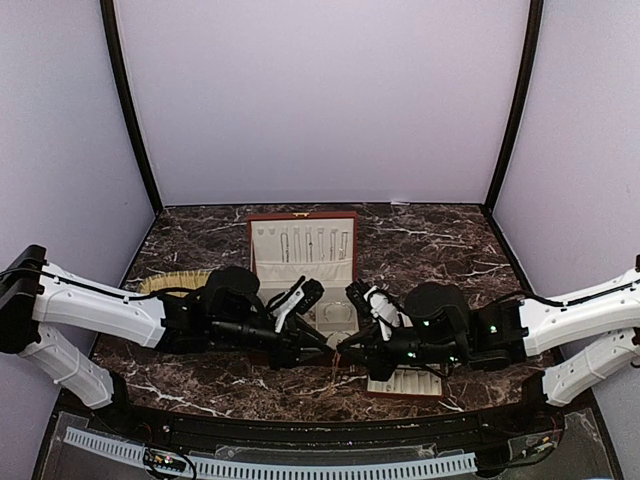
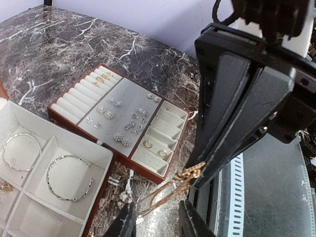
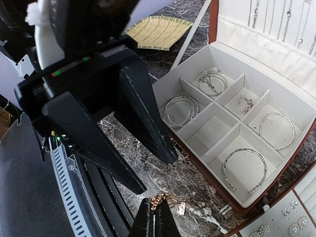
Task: Organize the mixed jewelry
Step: Pass from the left arm to the right, then pass from the right arm to the left
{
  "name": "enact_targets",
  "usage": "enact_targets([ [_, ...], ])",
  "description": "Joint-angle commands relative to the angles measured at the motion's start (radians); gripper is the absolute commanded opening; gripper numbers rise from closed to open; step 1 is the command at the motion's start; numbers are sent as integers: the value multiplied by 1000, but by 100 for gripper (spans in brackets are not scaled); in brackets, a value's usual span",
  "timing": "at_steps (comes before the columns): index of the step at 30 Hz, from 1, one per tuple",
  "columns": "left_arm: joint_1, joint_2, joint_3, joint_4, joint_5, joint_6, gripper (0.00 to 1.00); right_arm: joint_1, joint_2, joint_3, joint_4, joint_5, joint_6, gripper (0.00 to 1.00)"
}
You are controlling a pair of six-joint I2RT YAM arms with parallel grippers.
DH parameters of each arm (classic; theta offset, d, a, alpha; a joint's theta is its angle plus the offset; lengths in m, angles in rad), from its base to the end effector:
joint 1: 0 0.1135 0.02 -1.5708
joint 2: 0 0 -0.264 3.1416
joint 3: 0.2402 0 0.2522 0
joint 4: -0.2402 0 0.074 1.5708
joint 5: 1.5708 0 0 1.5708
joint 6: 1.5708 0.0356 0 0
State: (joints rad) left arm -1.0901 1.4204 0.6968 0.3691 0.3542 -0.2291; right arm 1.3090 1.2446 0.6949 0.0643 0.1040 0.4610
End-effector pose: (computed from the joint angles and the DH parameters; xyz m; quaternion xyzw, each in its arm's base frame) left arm 0.1298 -0.2757 0.2200 0.4286 0.6921 -0.4589 0.3558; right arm 0.0741 0.2622 0.2357 -0.3273 0.7905 0.3710 0.3611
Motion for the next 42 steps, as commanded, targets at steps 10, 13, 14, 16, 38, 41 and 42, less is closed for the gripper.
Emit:
enact_targets([
  [10,4,29,-9,127,4,-15,25,9,-28,29,37,-46,-2,0],
  [13,4,35,-14,148,20,-22,25,9,-29,29,40,-47,-2,0],
  [14,4,39,-14,150,25,-24,25,9,-30,29,40,-47,-2,0],
  [16,3,44,-14,159,40,-26,25,9,-30,29,40,-47,-2,0],
  [38,4,58,-36,207,63,-41,23,6,-39,25,38,-35,8,0],
  [41,4,65,-34,217,62,-42,22,6,-40,23,43,-42,10,0],
  [42,4,66,-35,221,62,-44,22,6,-41,23,44,-44,10,0],
])
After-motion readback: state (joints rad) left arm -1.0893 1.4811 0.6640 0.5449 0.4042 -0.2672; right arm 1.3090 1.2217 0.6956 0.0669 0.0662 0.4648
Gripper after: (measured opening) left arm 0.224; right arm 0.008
